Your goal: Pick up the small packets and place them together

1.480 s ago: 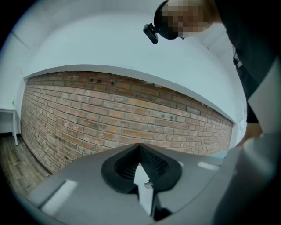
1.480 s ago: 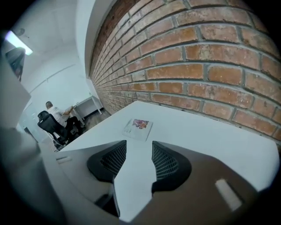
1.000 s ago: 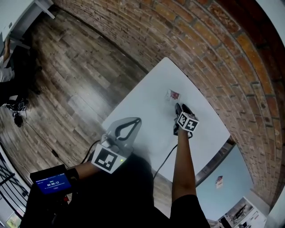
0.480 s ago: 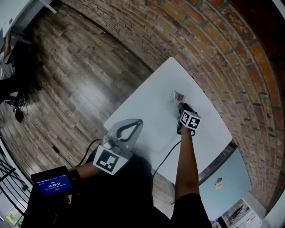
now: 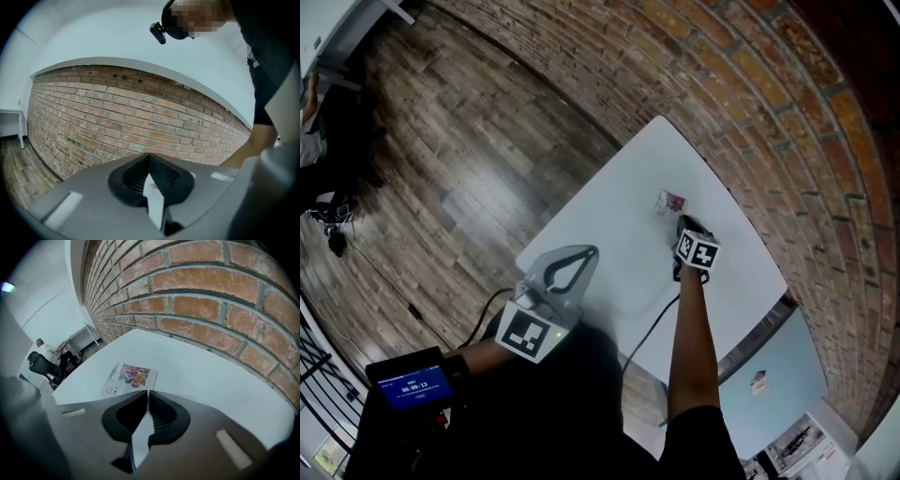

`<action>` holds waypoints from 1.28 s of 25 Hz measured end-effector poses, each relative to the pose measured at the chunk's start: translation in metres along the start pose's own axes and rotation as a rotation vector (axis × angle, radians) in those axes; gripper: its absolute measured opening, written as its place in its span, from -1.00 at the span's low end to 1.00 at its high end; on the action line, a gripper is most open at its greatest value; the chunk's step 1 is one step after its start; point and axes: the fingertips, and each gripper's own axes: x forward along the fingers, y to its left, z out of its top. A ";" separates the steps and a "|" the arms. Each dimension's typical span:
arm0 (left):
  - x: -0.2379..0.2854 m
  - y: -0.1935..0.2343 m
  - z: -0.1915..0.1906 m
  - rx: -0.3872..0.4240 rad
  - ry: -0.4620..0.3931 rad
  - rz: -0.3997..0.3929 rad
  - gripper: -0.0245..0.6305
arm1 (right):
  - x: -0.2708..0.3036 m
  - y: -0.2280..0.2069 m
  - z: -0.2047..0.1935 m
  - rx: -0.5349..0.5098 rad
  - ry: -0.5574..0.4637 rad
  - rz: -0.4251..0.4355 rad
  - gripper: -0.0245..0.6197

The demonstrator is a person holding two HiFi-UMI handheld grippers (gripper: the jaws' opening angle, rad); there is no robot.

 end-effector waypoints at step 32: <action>-0.006 0.018 -0.003 -0.030 -0.007 0.028 -0.92 | 0.015 0.050 0.018 -0.221 0.036 0.067 -0.53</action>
